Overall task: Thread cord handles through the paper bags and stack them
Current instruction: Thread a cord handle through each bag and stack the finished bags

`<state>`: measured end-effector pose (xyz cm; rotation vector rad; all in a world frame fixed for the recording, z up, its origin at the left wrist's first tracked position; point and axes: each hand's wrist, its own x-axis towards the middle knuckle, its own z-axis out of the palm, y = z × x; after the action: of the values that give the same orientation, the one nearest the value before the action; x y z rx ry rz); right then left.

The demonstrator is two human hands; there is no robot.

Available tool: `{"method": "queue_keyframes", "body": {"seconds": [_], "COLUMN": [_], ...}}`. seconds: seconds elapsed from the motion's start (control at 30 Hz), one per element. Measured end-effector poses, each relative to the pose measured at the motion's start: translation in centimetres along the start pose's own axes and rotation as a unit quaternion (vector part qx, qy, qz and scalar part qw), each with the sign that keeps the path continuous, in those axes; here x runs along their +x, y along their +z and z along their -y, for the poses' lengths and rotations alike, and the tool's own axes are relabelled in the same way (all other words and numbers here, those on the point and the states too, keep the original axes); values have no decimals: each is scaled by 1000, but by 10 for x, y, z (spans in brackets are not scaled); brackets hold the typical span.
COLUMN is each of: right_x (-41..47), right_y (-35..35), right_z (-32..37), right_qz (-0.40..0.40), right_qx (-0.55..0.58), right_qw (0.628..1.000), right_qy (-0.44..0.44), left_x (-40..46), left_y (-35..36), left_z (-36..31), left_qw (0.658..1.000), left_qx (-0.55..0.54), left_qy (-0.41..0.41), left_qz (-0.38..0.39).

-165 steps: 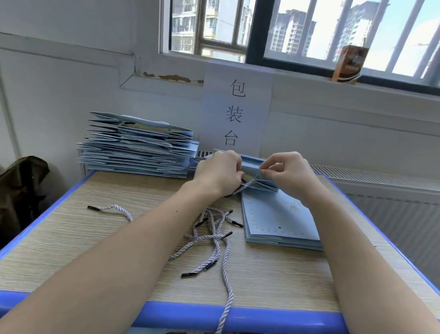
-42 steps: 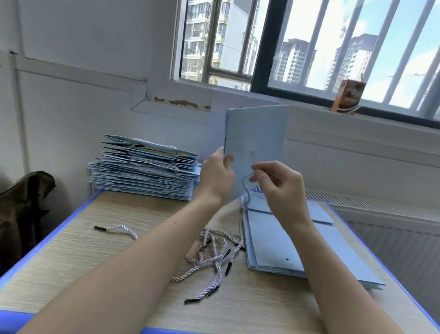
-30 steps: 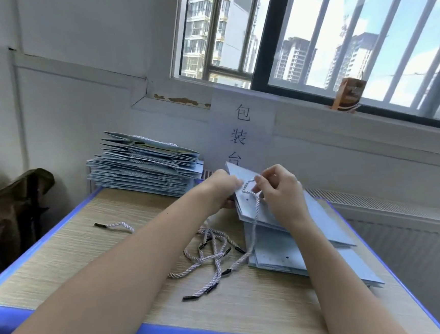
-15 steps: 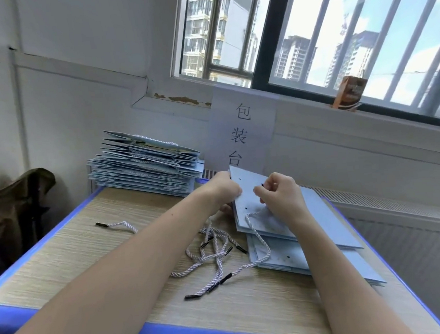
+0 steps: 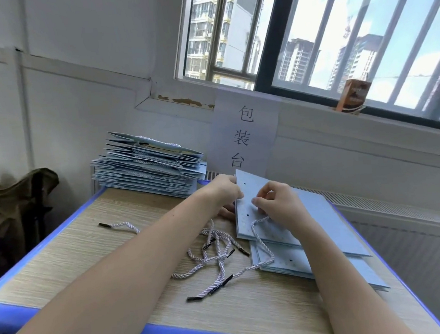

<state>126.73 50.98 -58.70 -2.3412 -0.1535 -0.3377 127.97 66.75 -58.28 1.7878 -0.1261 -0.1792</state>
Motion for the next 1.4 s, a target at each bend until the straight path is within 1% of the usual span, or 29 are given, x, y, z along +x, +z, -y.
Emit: {"method": "queue_keyframes", "body": {"seconds": [0.23, 0.3, 0.43, 0.53, 0.6, 0.67, 0.73, 0.8, 1.0, 1.17, 1.4], "right_x": [-1, -1, -1, -1, -1, -1, 0, 1, -1, 4, 7], "right_y": [0, 0, -1, -1, 1, 1, 1, -1, 1, 0, 0], "right_z": [0, 0, 0, 1, 1, 0, -1, -3, 2, -4, -7], "right_qz": [-5, -6, -14, -7, -2, -3, -4, -6, 6, -49, -67], "right_qx": [-9, -5, 18, 17, 6, 2, 22, 46, 68, 74, 89], "right_qw": [1000, 1000, 1000, 1000, 1000, 1000, 1000, 999, 997, 995, 994], "right_qy": [-3, -2, 1, 0, -3, -2, 4, 7, -40, -37, -15], "left_x": [-9, -6, 2, 2, 2, 4, 4, 3, -1, 3, 12], "left_y": [3, 2, -2, -3, 1, 3, 3, 3, 4, 5, 9], "left_z": [-4, -4, -4, -5, -4, -4, -5, -5, -4, -4, -1], "left_qw": [1000, 999, 996, 994, 993, 990, 983, 977, 990, 991, 981], "left_qx": [-1, -12, -2, -22, -55, -105, -164, -197, -131, -117, -176], "left_qy": [23, 33, 76, 97, 92, 79, 55, 32, -2, 9, 12], "left_qz": [14, 2, -52, -48, -42, -55, -65, -69, -55, -59, -85]}}
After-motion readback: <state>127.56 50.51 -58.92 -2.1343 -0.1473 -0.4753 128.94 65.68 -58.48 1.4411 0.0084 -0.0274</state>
